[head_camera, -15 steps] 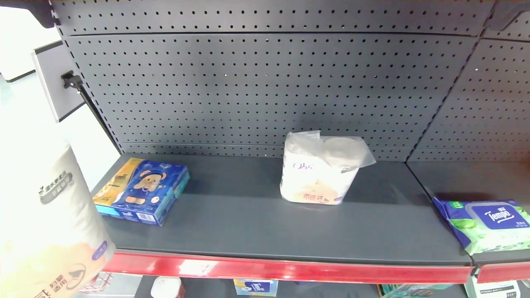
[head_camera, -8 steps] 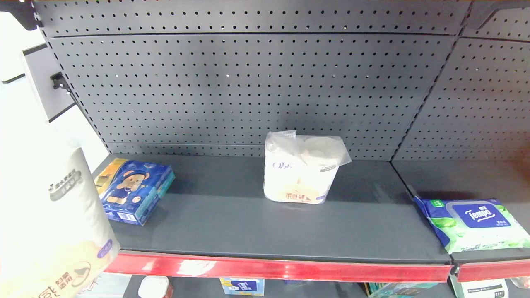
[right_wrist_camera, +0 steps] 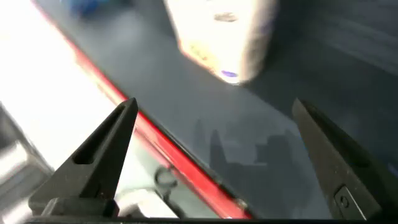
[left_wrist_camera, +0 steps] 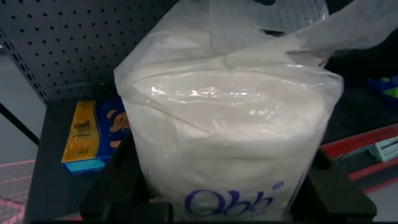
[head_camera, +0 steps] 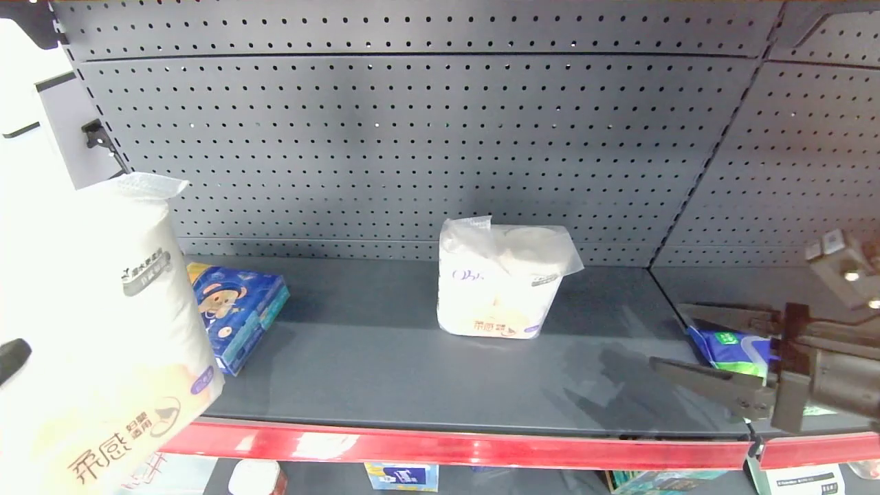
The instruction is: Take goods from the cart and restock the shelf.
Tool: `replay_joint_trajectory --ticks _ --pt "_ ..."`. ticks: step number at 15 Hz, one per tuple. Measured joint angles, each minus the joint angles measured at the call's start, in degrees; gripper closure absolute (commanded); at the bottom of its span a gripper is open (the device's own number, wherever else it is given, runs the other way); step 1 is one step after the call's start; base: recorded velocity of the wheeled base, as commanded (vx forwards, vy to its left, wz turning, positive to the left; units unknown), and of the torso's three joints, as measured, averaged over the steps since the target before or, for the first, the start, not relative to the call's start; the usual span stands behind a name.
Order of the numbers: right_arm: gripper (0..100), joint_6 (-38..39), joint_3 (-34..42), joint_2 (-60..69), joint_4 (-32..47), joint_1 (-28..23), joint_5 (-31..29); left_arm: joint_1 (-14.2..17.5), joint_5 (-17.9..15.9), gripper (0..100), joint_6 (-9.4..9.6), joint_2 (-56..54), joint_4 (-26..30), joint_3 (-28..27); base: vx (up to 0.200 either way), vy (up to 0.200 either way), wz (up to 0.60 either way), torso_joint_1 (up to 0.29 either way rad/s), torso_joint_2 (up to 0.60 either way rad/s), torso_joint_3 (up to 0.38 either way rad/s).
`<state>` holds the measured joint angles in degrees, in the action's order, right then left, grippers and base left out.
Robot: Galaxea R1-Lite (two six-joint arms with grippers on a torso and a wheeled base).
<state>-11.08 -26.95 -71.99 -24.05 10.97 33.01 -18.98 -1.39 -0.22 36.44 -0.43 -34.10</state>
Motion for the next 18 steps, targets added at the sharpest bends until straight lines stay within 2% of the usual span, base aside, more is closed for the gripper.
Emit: replay_joint_trajectory --ticks 3,5,8,11,18 --pt "0 -8.0 -4.5 -13.8 -7.5 -2.0 8.0 0.0 -1.0 100 -0.07 1.1 0.0 0.0 0.000 0.000 0.00 0.000 0.00 0.000" --pt "0 -10.2 -8.9 -21.3 -12.8 -3.2 12.4 0.0 -2.6 100 -0.10 1.6 0.0 0.0 0.000 0.000 0.00 0.000 0.00 0.000" --pt "0 -11.0 -14.6 -28.8 -14.3 -3.5 16.6 0.0 -2.9 100 -0.11 2.2 0.0 -0.3 0.000 0.000 0.00 0.000 0.00 0.000" --pt "0 -13.6 -19.4 -34.1 -14.3 -3.5 18.4 0.0 -3.0 100 -0.10 2.6 -0.1 -0.6 0.000 0.000 0.00 0.000 0.00 0.000" --pt "0 -14.0 -27.3 -41.7 -14.3 0.7 20.2 0.0 -2.8 100 0.06 3.1 -0.1 -1.2 0.000 0.000 0.00 0.000 0.00 0.000"
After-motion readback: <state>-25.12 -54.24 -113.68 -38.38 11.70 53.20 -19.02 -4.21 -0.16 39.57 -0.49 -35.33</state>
